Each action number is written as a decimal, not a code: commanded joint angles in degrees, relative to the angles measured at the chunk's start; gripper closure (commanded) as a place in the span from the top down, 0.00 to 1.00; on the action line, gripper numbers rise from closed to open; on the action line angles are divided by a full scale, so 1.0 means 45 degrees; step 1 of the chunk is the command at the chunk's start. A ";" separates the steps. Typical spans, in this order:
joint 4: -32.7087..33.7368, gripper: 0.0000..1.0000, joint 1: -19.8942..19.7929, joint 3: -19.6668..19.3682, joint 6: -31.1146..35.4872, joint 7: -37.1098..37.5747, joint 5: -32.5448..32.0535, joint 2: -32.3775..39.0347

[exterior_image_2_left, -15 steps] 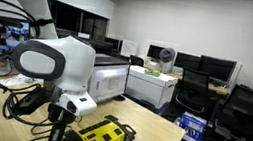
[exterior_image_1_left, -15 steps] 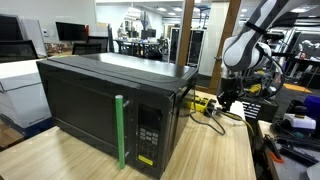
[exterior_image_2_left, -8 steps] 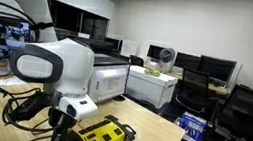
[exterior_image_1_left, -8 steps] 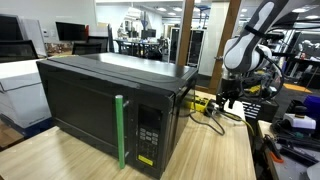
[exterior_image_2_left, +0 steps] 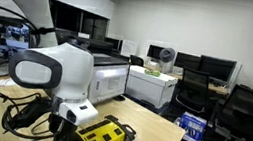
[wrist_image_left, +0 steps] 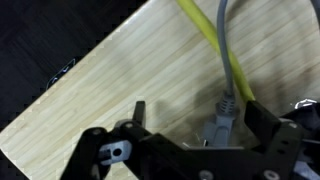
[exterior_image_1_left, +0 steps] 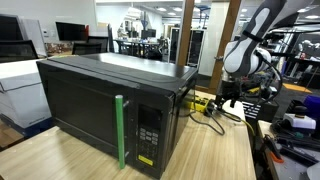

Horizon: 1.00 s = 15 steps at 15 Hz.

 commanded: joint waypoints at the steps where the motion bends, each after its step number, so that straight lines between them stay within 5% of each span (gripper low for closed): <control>1: 0.0285 1.00 -0.0135 -0.0054 0.0617 -0.0015 0.0063 0.0576; 15: 0.0742 1.00 -0.0662 0.1108 0.0327 -0.0184 0.1520 0.0655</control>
